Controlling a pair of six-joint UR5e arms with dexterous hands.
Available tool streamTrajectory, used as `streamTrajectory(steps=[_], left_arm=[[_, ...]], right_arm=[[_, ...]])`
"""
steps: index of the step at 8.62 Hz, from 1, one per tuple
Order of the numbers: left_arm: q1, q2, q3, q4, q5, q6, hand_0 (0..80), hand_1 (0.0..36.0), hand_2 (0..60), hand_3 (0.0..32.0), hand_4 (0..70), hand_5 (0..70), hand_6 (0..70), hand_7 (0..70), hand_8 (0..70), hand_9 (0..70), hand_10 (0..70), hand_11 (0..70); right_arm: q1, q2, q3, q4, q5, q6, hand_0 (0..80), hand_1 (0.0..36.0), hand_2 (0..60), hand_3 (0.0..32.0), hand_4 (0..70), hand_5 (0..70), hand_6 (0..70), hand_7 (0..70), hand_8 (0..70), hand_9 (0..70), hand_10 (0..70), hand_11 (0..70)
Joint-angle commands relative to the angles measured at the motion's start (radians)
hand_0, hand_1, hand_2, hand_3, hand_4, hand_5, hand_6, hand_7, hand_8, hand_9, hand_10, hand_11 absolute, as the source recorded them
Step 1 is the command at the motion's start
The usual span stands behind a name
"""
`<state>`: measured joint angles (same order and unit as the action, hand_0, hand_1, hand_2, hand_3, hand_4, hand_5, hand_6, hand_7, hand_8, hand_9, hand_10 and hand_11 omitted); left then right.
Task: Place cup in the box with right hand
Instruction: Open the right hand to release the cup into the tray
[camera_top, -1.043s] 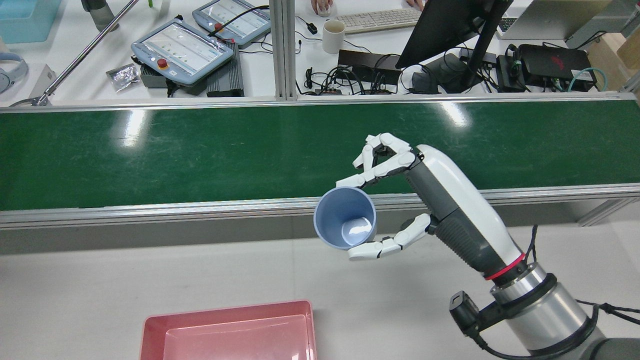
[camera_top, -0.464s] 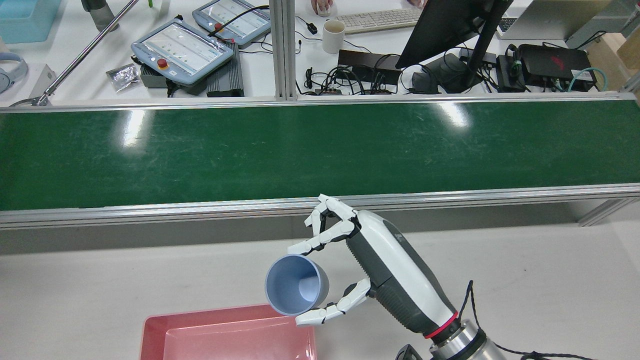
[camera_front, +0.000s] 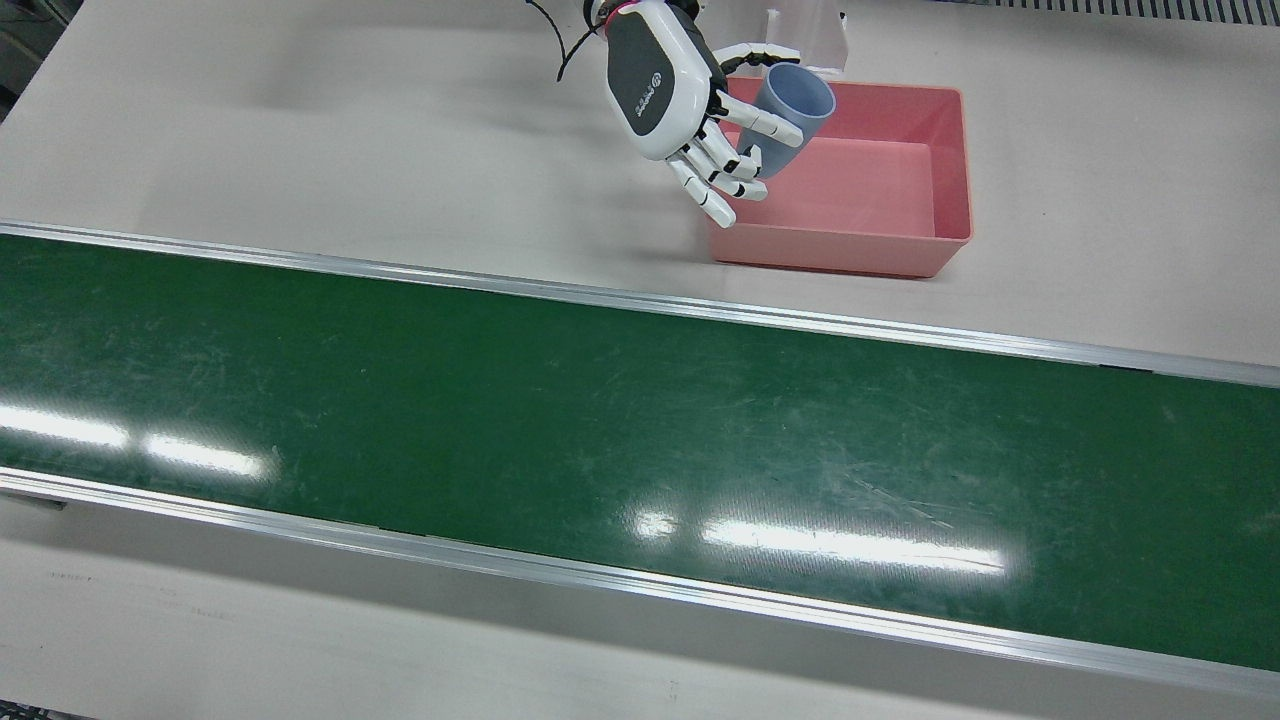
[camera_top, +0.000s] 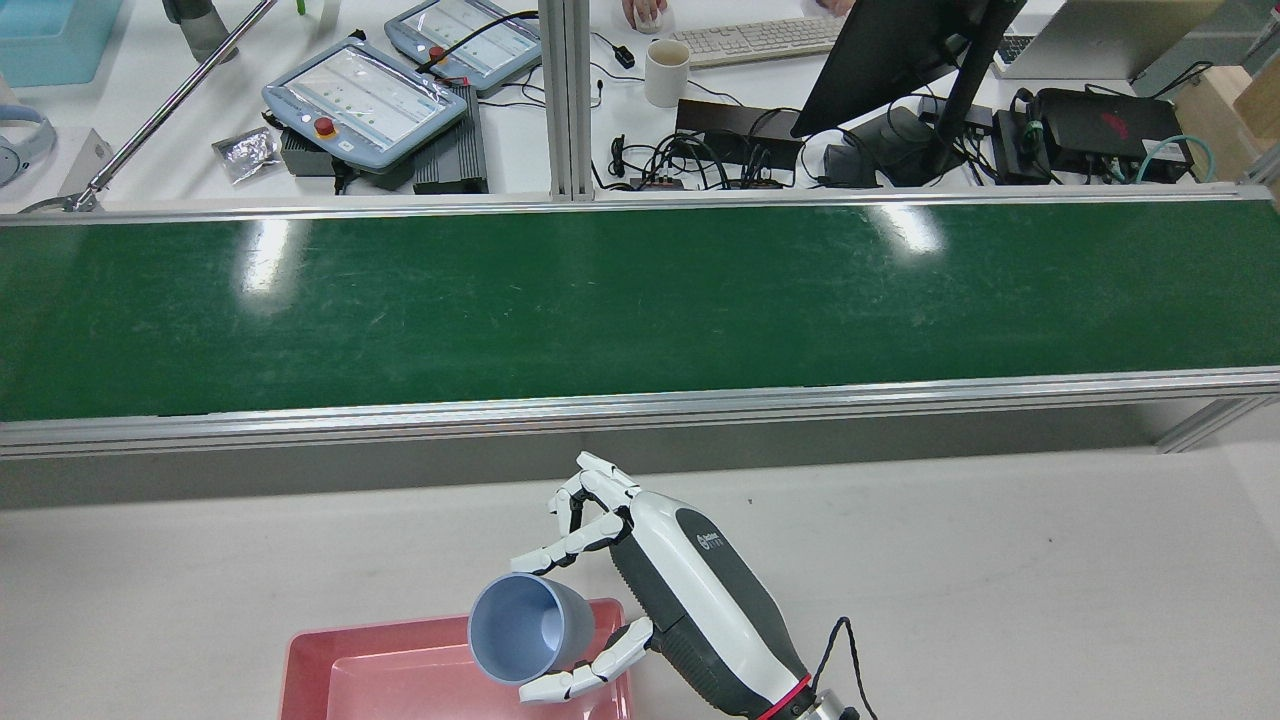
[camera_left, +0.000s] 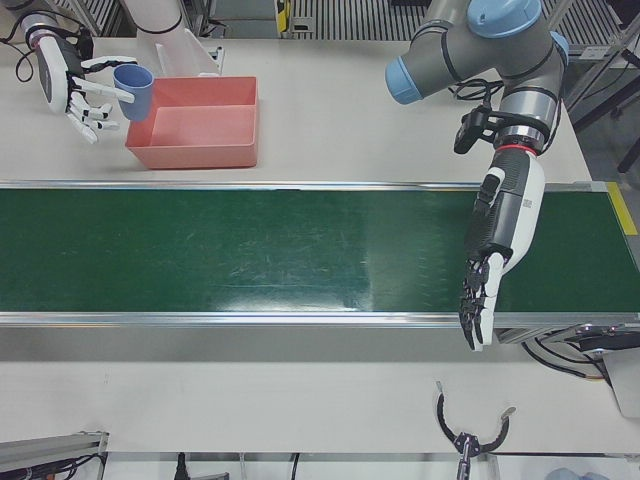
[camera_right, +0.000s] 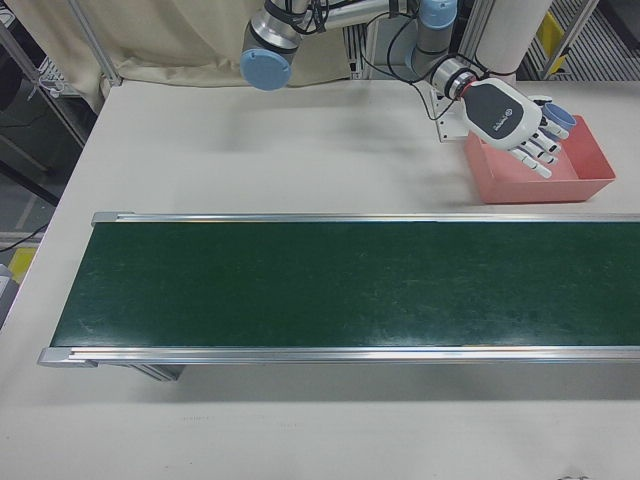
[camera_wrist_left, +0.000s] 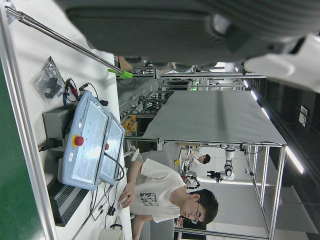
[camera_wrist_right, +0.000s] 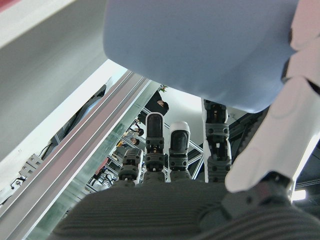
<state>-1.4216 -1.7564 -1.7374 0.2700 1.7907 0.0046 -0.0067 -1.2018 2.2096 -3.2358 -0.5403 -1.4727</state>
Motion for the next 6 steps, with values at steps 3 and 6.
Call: streamTrajectory(steps=[3, 6], left_arm=[[0.000, 0.000, 0.001, 0.000, -0.001, 0.000, 0.0, 0.0, 0.0, 0.0, 0.0, 0.0, 0.0, 0.0, 0.0, 0.0, 0.0, 0.0], [0.001, 0.000, 0.001, 0.000, -0.001, 0.000, 0.0, 0.0, 0.0, 0.0, 0.0, 0.0, 0.0, 0.0, 0.0, 0.0, 0.0, 0.0]], right_arm=[[-0.019, 0.025, -0.018, 0.004, 0.029, 0.003, 0.0, 0.0, 29.3, 0.0, 70.0, 0.0, 8.1, 41.9, 8.3, 18.1, 0.0, 0.0], [0.026, -0.101, 0.101, -0.001, 0.026, 0.101, 0.0, 0.0, 23.0, 0.0, 59.6, 0.0, 6.8, 40.4, 8.0, 17.0, 0.0, 0.0]])
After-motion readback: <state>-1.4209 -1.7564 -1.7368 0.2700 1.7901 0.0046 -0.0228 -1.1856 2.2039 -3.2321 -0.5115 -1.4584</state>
